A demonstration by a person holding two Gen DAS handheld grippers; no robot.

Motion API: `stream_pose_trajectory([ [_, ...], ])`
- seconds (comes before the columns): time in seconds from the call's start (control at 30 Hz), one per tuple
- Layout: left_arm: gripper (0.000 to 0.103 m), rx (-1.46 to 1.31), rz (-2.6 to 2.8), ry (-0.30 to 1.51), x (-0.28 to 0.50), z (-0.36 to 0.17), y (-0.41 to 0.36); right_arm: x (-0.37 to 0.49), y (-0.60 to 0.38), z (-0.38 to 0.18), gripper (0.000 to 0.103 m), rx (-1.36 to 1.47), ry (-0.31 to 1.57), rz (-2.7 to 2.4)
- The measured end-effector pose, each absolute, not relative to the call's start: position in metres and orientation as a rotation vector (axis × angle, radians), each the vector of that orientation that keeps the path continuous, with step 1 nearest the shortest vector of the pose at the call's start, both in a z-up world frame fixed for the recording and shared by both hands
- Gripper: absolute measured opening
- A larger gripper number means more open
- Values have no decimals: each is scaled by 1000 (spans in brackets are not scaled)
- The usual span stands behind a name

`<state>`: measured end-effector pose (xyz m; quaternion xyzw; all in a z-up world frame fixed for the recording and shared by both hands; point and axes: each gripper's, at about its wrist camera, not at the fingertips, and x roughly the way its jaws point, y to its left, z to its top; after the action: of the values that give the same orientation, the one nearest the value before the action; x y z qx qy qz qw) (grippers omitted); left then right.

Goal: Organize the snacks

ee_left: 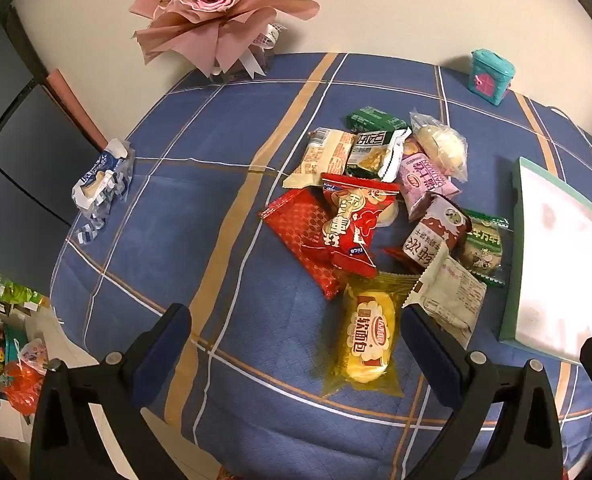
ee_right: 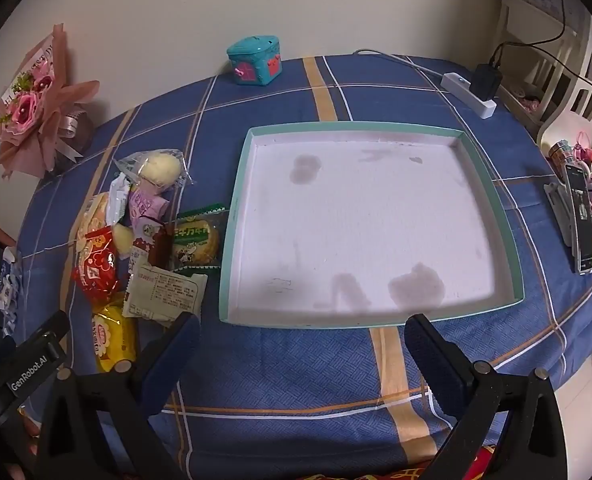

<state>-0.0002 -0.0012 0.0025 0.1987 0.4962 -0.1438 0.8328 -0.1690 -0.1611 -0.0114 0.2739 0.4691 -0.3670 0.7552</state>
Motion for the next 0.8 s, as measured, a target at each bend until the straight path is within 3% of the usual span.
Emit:
stream_pose_trajectory([
  [0.8,103,427,-308,1061,-2,-1,-2,-168,-160,-12,103,598,1028,-802],
])
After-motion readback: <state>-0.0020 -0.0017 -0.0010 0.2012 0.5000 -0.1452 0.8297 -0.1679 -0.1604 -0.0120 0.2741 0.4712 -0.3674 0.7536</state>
